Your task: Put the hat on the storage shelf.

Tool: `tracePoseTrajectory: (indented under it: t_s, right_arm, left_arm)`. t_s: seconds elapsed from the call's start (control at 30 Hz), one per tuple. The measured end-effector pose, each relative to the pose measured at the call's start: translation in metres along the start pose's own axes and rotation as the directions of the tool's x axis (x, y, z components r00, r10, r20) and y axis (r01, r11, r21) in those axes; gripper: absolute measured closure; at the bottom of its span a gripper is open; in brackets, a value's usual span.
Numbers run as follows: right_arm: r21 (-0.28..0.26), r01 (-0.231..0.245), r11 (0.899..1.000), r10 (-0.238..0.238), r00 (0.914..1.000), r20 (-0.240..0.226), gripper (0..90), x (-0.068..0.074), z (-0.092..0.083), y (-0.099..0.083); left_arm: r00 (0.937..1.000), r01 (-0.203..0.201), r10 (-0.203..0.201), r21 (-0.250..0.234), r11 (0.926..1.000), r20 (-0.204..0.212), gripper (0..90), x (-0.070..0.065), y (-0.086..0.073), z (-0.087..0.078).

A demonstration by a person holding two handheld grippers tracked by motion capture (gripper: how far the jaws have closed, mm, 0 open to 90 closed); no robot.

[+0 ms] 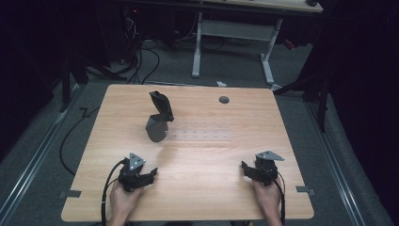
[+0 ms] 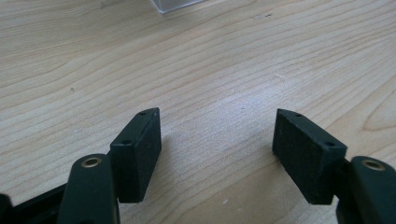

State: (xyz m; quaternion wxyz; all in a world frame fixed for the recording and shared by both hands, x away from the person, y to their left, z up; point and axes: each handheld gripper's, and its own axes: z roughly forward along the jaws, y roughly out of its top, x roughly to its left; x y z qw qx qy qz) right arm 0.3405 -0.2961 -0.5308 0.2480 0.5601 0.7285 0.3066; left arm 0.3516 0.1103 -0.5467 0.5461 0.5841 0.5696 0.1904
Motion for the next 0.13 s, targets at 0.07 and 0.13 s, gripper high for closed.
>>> tracePoseTrajectory:
  t_s: [0.07,0.13]
  right_arm:
    - [0.0,0.0,1.0,0.0,1.0,0.0,33.3,0.0,0.0,0.0]
    - [0.0,0.0,1.0,0.0,1.0,0.0,33.3,0.0,0.0,0.0]
  left_arm:
    - [1.0,0.002,-0.002,0.001,1.0,0.002,32.7,0.0,0.0001,0.0]
    - [1.0,0.002,-0.002,0.003,1.0,0.004,32.4,0.0001,0.0001,0.0]
